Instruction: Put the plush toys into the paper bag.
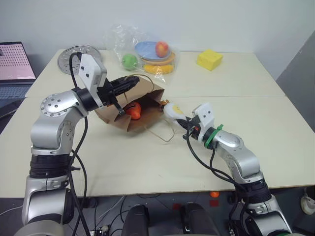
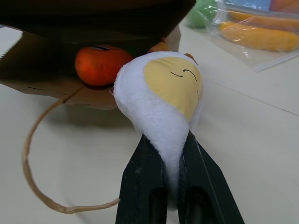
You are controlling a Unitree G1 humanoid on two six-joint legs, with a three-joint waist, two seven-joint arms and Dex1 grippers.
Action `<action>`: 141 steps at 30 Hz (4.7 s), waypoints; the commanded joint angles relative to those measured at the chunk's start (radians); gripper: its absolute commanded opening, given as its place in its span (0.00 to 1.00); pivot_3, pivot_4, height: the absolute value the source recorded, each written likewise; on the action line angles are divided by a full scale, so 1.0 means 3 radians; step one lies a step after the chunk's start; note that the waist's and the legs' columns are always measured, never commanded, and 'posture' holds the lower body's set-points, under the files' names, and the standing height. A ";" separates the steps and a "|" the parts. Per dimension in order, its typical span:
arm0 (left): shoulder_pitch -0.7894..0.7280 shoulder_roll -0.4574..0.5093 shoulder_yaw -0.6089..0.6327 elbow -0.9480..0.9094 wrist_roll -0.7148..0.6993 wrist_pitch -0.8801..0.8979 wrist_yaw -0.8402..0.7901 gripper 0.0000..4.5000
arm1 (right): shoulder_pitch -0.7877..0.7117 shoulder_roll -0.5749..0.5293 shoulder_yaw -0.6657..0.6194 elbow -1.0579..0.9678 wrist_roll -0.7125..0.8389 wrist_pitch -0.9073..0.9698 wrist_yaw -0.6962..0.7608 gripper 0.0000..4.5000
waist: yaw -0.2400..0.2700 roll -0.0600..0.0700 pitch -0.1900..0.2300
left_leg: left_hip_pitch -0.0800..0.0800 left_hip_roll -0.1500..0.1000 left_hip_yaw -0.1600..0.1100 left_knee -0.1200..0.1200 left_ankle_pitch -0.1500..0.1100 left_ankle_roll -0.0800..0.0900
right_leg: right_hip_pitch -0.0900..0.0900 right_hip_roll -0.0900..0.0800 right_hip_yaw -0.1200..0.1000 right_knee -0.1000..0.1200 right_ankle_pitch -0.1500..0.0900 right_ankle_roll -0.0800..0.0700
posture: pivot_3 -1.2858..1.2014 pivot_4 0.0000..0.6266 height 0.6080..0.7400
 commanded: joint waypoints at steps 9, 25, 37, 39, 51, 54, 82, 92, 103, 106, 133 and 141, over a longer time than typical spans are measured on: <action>-0.0109 0.0005 0.0007 -0.0063 -0.0018 -0.0047 -0.0031 0.00 | -0.0672 0.0297 0.0198 0.0409 -0.0001 -0.0053 0.0052 0.00 | -0.0001 0.0000 0.0000 | 0.0000 0.0001 -0.0001 -0.0001 0.0000 0.0000 | -0.0001 0.0001 -0.0001 0.0001 0.0000 0.0000 | 0.52 0.24 1.00; -0.0063 0.0030 0.0021 -0.0201 -0.0101 0.0065 -0.0090 0.00 | -0.1744 0.0876 -0.0031 0.2515 -0.0352 -0.0904 -0.0435 0.00 | -0.0008 0.0000 0.0000 | -0.0002 0.0001 0.0001 -0.0002 0.0000 0.0000 | -0.0003 0.0001 -0.0002 0.0002 0.0001 -0.0001 | 0.52 0.24 1.00; -0.0086 0.0027 0.0027 -0.0184 -0.0087 0.0087 -0.0098 0.00 | -0.1727 0.0961 -0.0050 0.2851 -0.0438 -0.1150 -0.0310 0.26 | -0.0022 0.0001 0.0000 | -0.0001 0.0002 -0.0001 -0.0005 0.0000 0.0000 | -0.0004 0.0001 -0.0004 0.0003 0.0001 0.0000 | 0.52 0.24 1.00; -0.0085 0.0020 0.0019 -0.0178 -0.0081 0.0082 -0.0097 0.00 | -0.1688 0.0945 -0.0047 0.2736 -0.0459 -0.1112 -0.0287 0.43 | -0.0023 0.0001 0.0000 | -0.0001 0.0002 -0.0002 -0.0006 0.0000 0.0000 | -0.0004 0.0001 -0.0005 0.0004 0.0001 0.0000 | 0.52 0.24 1.00; -0.0057 -0.0024 -0.0008 -0.0152 -0.0044 0.0043 -0.0081 0.00 | -0.0963 0.0592 -0.0021 0.0862 -0.0127 -0.0166 0.0076 0.99 | 0.0001 0.0001 0.0000 | -0.0002 0.0001 -0.0002 -0.0005 0.0000 -0.0001 | -0.0003 0.0000 -0.0005 0.0002 0.0001 0.0000 | 0.52 0.24 1.00; -0.0060 -0.0028 -0.0002 -0.0158 -0.0050 0.0052 -0.0074 0.00 | -0.0719 0.0397 0.0089 0.0391 -0.0024 0.0133 0.0240 0.99 | 0.0000 0.0000 0.0000 | -0.0002 0.0001 -0.0001 -0.0004 0.0000 -0.0001 | -0.0003 0.0000 -0.0004 0.0003 0.0000 -0.0001 | 0.52 0.24 1.00; -0.0052 -0.0020 -0.0001 -0.0172 0.0001 0.0027 -0.0037 0.00 | -0.0430 0.0001 0.0729 0.0602 -0.0298 0.0131 0.0515 0.06 | -0.0001 0.0000 0.0000 | -0.0001 0.0001 0.0000 0.0000 0.0000 0.0000 | -0.0002 0.0000 -0.0003 0.0000 0.0000 -0.0001 | 0.52 0.24 1.00; -0.0328 -0.0192 0.0058 0.0034 -0.0002 -0.0013 0.0148 0.00 | -0.0393 -0.0229 0.0388 0.0004 -0.0375 -0.0387 0.0349 0.00 | 0.0010 -0.0001 0.0000 | -0.0002 0.0000 -0.0001 0.0000 0.0000 0.0000 | -0.0001 0.0000 -0.0003 -0.0001 0.0000 0.0001 | 0.52 0.24 1.00; -0.0626 -0.0197 0.0121 0.0591 0.0248 -0.0364 0.0408 0.00 | -0.0725 -0.0160 0.0192 -0.0030 -0.0589 -0.0960 0.0022 0.00 | 0.0003 -0.0001 0.0000 | -0.0001 0.0001 0.0000 0.0000 0.0000 0.0000 | -0.0003 0.0001 -0.0003 0.0001 0.0000 0.0001 | 0.52 0.24 1.00; -0.0592 -0.0173 0.0094 0.0634 0.0295 -0.0405 0.0405 0.00 | -0.0789 -0.0063 0.0180 0.0051 -0.0589 -0.1213 -0.0032 0.00 | 0.0004 -0.0001 0.0000 | -0.0002 0.0000 0.0000 -0.0001 0.0000 0.0000 | -0.0002 0.0001 -0.0003 0.0000 0.0000 0.0001 | 0.52 0.24 1.00; -0.0054 0.0110 0.0337 0.0203 0.0288 -0.0145 0.0669 0.00 | -0.1456 0.0892 0.0467 0.1302 -0.0590 -0.1659 0.0137 0.00 | 0.0006 -0.0001 0.0000 | -0.0002 0.0002 0.0001 -0.0001 0.0000 -0.0001 | -0.0002 0.0000 -0.0005 0.0003 0.0001 -0.0001 | 0.52 0.24 1.00; 0.0519 0.0161 0.0644 -0.0547 -0.0144 0.0337 0.0676 0.47 | -0.1407 0.0639 0.0339 0.1029 -0.0346 -0.1397 0.0452 0.29 | -0.0003 -0.0001 0.0000 | -0.0001 0.0006 0.0000 -0.0002 0.0000 -0.0001 | -0.0003 0.0000 -0.0007 0.0005 0.0001 -0.0001 | 0.52 0.24 1.00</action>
